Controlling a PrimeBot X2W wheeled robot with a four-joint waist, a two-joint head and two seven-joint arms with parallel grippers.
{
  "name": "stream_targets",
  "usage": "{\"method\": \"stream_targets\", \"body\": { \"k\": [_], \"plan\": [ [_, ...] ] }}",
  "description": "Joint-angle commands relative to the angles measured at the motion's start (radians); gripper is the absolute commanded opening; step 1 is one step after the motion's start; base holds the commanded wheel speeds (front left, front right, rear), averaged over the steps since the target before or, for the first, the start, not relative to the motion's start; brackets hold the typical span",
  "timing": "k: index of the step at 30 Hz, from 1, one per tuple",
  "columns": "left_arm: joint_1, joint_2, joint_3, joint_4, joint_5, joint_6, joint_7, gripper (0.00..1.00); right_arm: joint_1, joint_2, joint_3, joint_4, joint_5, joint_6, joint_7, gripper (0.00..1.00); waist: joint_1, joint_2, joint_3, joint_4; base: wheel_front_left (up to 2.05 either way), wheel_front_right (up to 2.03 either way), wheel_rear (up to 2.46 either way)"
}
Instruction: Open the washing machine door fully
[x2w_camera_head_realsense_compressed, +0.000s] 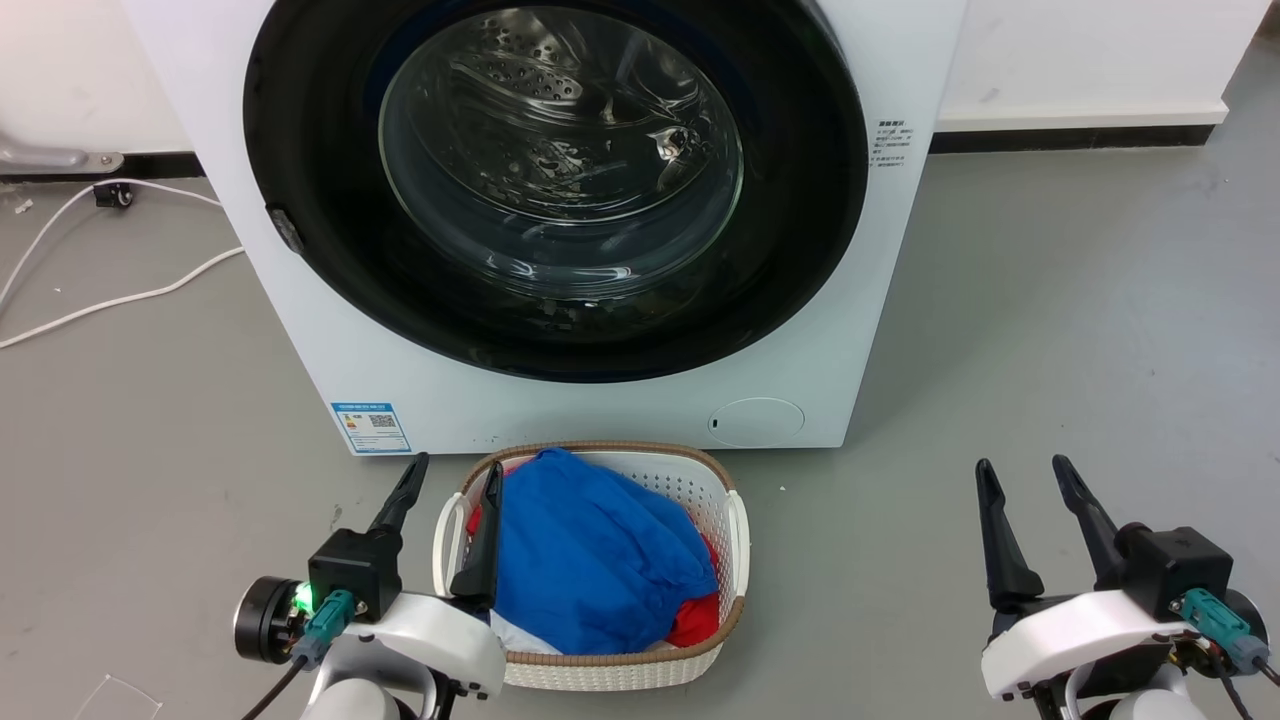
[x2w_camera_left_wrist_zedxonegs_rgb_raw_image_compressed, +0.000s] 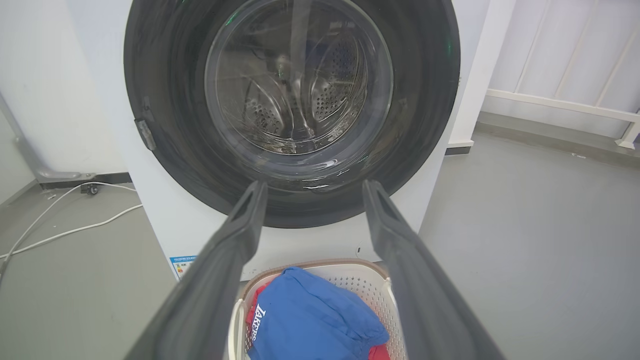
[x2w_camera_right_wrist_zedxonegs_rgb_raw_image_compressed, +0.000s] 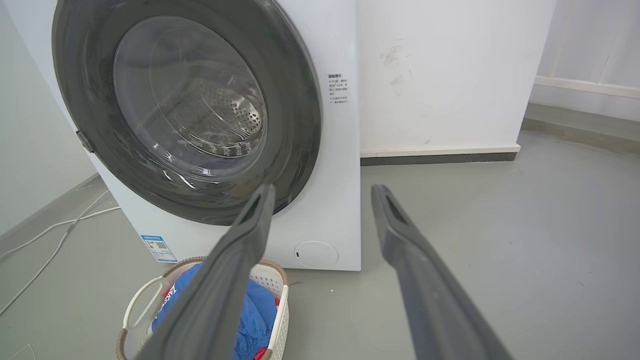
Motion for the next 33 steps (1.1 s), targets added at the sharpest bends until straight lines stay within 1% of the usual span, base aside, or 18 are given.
{"method": "stream_targets", "body": {
  "k": [1, 6, 16, 24, 25, 26, 27, 33],
  "plan": [
    [-0.012, -0.004, 0.003, 0.001, 0.018, -0.004, -0.008, 1.0, 0.004, 0.001, 0.001, -0.001, -0.017, 0.0, -0.006, 1.0, 0.0, 0.0, 0.0, 0.0, 0.0, 0.0, 0.0],
    [-0.013, -0.011, 0.015, 0.016, 0.046, -0.012, -0.016, 1.0, -0.001, 0.001, 0.005, 0.008, -0.037, 0.0, -0.015, 1.0, 0.0, 0.0, 0.0, -0.001, 0.0, 0.0, 0.0],
    [-0.016, -0.03, 0.04, 0.038, 0.036, -0.028, -0.016, 1.0, -0.012, 0.002, 0.008, 0.025, -0.01, 0.0, -0.022, 1.0, 0.0, 0.0, 0.001, -0.001, 0.0, 0.0, 0.0],
    [-0.019, -0.037, 0.053, 0.049, 0.039, -0.036, -0.016, 1.0, -0.025, 0.002, 0.007, 0.037, -0.019, 0.0, -0.024, 1.0, 0.0, 0.0, 0.002, 0.0, 0.0, 0.0, 0.0],
    [-0.019, -0.038, 0.055, 0.049, 0.04, -0.037, -0.016, 1.0, -0.025, 0.002, 0.007, 0.038, -0.018, 0.0, -0.024, 0.44, 0.0, 0.0, 0.002, 0.0, 0.0, 0.0, 0.0],
    [-0.019, -0.038, 0.057, 0.049, 0.042, -0.038, -0.016, 1.0, -0.024, 0.002, 0.008, 0.038, -0.023, 0.0, -0.025, 0.14, 0.0, 0.0, 0.002, -0.001, 0.0, 0.0, 0.0],
    [-0.018, -0.038, 0.059, 0.05, 0.041, -0.039, -0.016, 1.0, -0.022, 0.002, 0.008, 0.038, -0.023, 0.0, -0.026, 0.0, 0.0, 0.0, 0.002, 0.0, 0.0, 0.0, 0.0],
    [-0.018, -0.042, 0.067, 0.05, 0.045, -0.041, -0.016, 1.0, -0.027, 0.002, 0.013, 0.042, -0.013, 0.0, -0.014, 0.0, 0.0, 0.0, 0.005, 0.0, 0.0, 0.0, 0.0]
  ]
}}
